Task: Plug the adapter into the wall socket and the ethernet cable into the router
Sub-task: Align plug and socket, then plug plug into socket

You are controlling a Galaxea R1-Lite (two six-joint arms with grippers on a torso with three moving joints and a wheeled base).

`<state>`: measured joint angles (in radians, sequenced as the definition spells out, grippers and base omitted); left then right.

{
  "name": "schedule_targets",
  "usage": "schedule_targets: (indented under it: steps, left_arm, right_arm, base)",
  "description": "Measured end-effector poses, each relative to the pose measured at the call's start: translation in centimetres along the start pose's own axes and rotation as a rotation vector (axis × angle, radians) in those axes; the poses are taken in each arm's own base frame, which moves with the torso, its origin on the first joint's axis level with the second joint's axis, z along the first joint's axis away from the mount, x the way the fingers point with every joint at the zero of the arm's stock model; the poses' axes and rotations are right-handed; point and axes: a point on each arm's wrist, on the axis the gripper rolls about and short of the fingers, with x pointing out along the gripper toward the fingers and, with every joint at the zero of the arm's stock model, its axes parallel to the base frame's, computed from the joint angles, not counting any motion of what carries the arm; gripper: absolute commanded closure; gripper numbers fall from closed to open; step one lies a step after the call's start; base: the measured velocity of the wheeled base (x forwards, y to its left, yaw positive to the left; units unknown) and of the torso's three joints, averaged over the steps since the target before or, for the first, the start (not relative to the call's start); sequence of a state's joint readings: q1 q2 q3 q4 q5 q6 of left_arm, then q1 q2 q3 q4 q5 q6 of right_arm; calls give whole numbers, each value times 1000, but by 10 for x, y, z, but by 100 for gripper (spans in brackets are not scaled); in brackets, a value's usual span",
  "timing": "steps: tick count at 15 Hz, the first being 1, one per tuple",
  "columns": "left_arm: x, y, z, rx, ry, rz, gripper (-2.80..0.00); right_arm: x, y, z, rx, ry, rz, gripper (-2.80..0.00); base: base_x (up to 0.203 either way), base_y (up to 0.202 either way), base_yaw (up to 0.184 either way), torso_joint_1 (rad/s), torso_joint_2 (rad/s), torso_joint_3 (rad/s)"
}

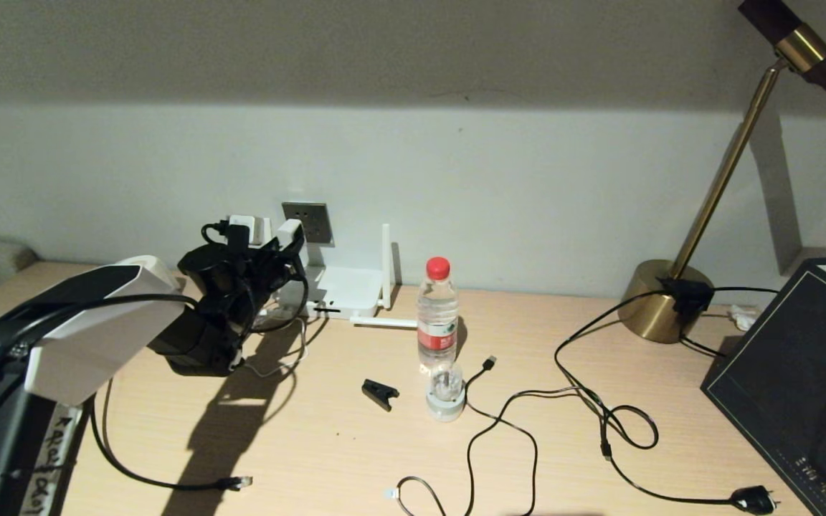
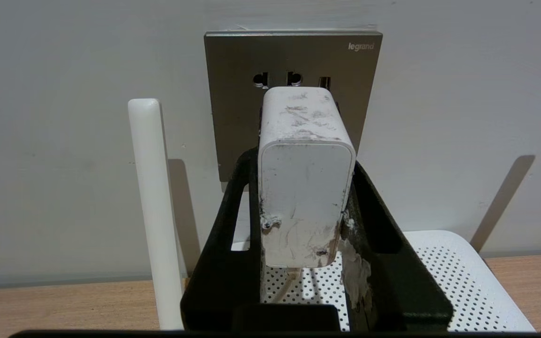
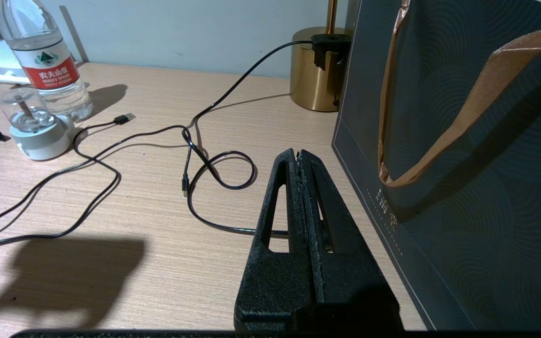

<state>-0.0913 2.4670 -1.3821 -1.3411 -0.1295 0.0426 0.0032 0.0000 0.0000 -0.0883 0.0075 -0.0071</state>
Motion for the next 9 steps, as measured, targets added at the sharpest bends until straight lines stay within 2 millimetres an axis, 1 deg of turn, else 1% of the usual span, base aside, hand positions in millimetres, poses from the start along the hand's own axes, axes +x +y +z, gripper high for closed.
schedule_targets:
  steps: [9]
  left_arm:
    - [0,1,-1,0,1,15,0]
  right_arm:
    - [0,0,0,0,0,0,0]
  base:
    - [0,0,0,0,0,0]
